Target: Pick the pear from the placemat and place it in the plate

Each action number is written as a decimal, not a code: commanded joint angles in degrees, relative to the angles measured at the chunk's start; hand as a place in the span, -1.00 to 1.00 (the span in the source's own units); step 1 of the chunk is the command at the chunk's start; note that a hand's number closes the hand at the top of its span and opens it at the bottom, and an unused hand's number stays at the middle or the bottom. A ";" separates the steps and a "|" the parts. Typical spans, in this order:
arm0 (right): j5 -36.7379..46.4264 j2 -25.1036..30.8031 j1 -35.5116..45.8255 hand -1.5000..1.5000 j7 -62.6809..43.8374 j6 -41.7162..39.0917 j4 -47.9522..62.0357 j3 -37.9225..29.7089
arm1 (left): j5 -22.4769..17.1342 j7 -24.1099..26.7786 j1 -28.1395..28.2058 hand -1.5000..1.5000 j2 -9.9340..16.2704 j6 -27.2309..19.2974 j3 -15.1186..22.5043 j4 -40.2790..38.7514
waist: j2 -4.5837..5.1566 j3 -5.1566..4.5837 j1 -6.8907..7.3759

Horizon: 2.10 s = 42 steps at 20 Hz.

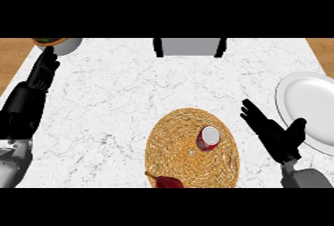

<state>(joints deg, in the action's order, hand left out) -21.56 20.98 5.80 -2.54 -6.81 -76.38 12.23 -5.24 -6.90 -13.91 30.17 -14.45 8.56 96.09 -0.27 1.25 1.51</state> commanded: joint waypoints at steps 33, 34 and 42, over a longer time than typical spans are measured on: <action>59.90 -3.25 22.33 -1.00 36.48 -12.54 -12.53 28.53 | -6.68 -4.59 2.85 0.00 -9.00 6.42 -4.06 -15.25 | 0.11 -1.26 -1.48; 60.67 -0.65 21.99 -1.00 38.19 -12.82 -12.78 27.62 | -6.57 3.96 6.09 0.00 -10.46 8.53 -4.35 -20.03 | 0.21 -1.29 -1.61; 74.63 -4.45 18.63 -1.00 27.58 -11.93 -19.16 32.13 | -4.01 -0.97 4.37 0.00 -12.28 6.07 -3.97 -16.02 | 0.12 -1.26 -1.61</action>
<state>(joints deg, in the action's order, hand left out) 48.23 17.07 25.46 29.77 -16.91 -91.45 43.33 -10.01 -7.64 -10.19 18.88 -8.21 4.51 78.82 -0.10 -0.01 -0.06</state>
